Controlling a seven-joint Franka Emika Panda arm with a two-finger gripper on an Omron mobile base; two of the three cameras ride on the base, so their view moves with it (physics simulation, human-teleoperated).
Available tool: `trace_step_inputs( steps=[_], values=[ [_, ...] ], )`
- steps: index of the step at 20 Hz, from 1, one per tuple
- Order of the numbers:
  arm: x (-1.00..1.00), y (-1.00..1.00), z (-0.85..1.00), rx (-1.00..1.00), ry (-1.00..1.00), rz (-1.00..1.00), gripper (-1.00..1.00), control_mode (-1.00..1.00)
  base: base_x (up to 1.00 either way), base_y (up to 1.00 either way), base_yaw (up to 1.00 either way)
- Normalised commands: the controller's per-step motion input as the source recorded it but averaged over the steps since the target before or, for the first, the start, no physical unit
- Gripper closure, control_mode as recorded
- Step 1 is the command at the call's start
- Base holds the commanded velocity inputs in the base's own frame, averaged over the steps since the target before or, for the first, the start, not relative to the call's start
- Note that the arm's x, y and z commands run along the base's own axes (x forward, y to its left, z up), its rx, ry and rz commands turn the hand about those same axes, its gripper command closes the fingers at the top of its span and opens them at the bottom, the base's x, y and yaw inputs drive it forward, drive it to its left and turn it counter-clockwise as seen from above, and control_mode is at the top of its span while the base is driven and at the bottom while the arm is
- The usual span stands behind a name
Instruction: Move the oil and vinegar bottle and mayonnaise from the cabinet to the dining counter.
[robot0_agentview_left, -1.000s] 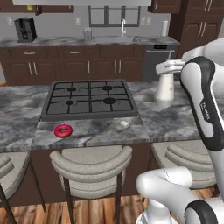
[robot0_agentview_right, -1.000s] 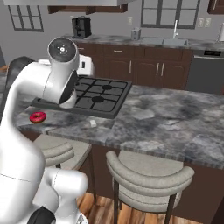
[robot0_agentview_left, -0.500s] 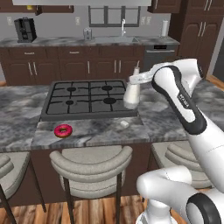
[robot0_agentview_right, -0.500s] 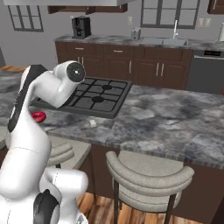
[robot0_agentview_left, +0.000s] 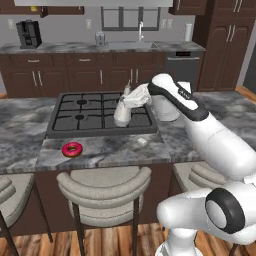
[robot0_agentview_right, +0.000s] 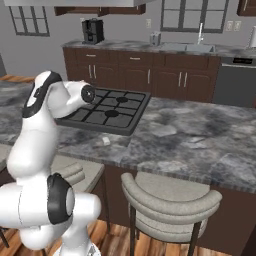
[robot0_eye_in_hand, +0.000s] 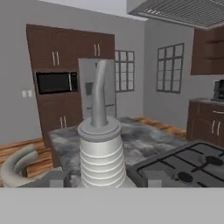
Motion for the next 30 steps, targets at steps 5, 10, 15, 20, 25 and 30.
trace_step_inputs(
  steps=[5, 10, 15, 20, 25, 30],
  values=[
    [0.62, 0.20, -0.56, 0.00, -0.15, 0.24, 1.00, -1.00, 0.00, 0.00, 0.00],
    [0.38, 0.19, -0.57, -0.01, -0.06, 0.23, 1.00, -1.00, 0.00, 0.00, 0.00],
    [0.38, 0.37, -0.43, -0.07, -0.07, 0.15, 1.00, -1.00, 0.00, 0.00, 0.00],
    [0.43, 0.26, -0.21, -0.12, -0.04, 0.07, 1.00, -1.00, 0.00, 0.00, 0.00],
    [0.27, 0.26, -0.41, -0.15, -0.01, 0.07, 1.00, -1.00, 0.00, 0.00, 0.00],
    [0.34, 0.39, -0.46, -0.07, 0.00, 0.10, 1.00, -1.00, 0.00, 0.00, 0.00]
  ],
)
